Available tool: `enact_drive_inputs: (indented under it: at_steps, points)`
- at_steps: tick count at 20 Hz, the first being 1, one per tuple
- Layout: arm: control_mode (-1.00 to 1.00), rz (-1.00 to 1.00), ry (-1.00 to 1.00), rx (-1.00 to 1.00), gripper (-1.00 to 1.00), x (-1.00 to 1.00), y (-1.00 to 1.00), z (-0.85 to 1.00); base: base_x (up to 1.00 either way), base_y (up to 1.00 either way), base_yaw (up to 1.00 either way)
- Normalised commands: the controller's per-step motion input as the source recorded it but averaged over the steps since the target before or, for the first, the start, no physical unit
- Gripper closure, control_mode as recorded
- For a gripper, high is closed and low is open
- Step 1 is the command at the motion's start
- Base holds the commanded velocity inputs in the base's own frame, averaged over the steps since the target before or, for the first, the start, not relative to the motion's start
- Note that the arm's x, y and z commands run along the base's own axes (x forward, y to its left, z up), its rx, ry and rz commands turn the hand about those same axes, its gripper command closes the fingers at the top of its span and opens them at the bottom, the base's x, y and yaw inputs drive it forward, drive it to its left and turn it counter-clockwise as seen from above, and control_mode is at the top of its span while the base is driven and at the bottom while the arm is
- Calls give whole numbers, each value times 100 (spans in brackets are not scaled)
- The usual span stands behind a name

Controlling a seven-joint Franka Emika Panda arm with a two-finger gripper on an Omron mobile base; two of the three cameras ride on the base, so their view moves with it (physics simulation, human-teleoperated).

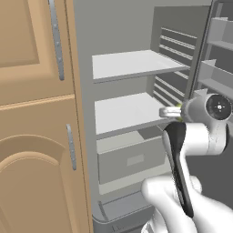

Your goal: Retrieve the apple and pear from the fridge and place them into the bowl on the dining table.

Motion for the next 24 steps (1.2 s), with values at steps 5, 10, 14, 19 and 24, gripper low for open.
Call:
enact_drive_inputs:
  at_steps: [5, 10, 14, 19, 24]
  points:
    - [-100, 0, 3, 7, 100, -100, 15, 61, 0, 0, 0]
    - [-100, 0, 7, 9, 100, -100, 10, 58, 0, 0, 0]
    - [-100, 2, 2, 8, 100, -100, 0, 27, 0, 0, 0]
    - [-100, 4, 4, 0, 100, -78, 8, 1, 0, 0, 0]
    - [-100, 8, 0, 0, 100, -56, 6, 0, 0, 0, 0]
